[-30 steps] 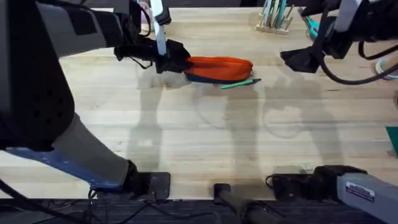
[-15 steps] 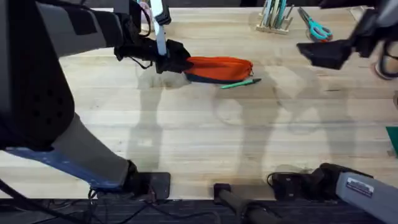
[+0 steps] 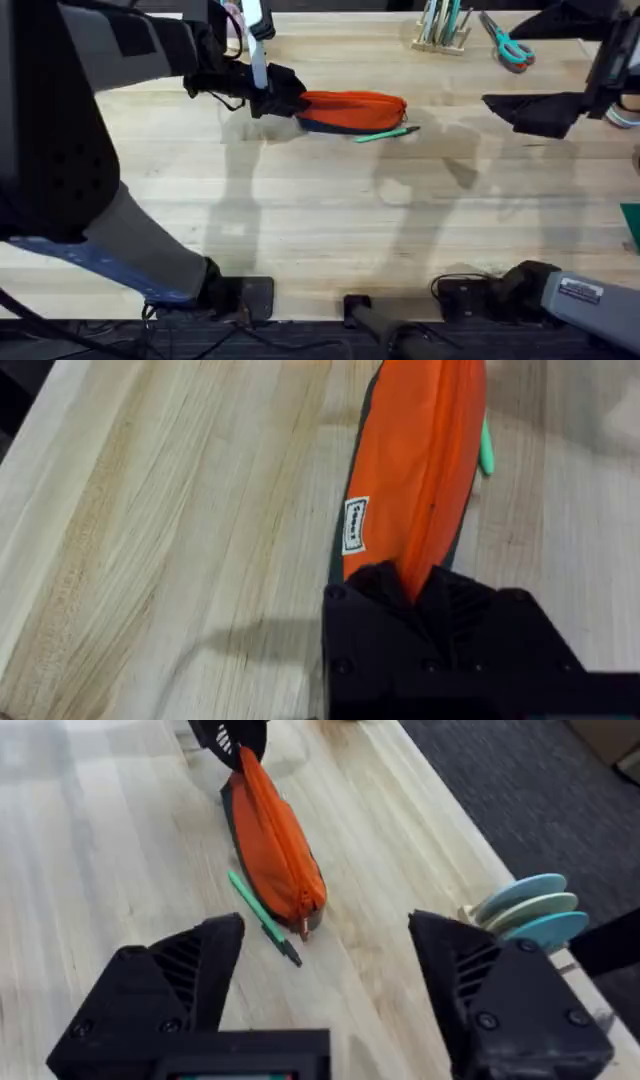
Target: Unzip the bag, pick up the pens from the table one at a time and place them inside, then zip the bag closed.
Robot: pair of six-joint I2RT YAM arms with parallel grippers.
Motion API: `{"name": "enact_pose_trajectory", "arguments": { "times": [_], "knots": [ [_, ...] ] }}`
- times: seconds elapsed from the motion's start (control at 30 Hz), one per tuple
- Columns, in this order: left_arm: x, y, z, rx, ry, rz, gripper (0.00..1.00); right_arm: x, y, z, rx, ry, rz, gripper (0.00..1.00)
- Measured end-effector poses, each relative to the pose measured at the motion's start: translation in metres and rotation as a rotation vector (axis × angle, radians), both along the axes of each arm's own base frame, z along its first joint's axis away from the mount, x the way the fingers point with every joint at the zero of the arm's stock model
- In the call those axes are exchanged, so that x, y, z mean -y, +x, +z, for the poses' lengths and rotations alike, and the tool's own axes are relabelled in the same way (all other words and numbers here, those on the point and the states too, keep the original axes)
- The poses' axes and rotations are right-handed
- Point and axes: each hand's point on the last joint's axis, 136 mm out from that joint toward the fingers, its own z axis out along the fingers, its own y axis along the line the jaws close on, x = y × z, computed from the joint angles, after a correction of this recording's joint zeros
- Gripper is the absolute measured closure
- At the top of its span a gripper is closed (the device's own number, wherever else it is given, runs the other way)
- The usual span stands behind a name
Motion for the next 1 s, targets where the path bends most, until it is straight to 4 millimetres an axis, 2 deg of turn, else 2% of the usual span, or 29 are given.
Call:
{"name": "enact_pose_trajectory", "arguments": {
  "times": [0.27, 0.47, 0.73, 1.0],
  "knots": [
    [0.0, 0.0, 0.0, 0.0, 0.0, 0.0, 0.957, 0.003, 0.014, -0.032, -0.091, 0.043, 0.027, 0.004],
    [0.0, 0.0, 0.0, 0.0, 0.0, 0.0, 0.957, -0.009, 0.018, -0.051, -0.122, 0.049, 0.092, 0.004],
    [0.0, 0.0, 0.0, 0.0, 0.0, 0.0, 0.957, -0.027, 0.017, -0.056, -0.119, 0.041, 0.165, 0.004],
    [0.0, 0.0, 0.0, 0.0, 0.0, 0.0, 0.957, -0.03, 0.016, -0.056, -0.111, 0.036, 0.178, 0.004]
  ]
}}
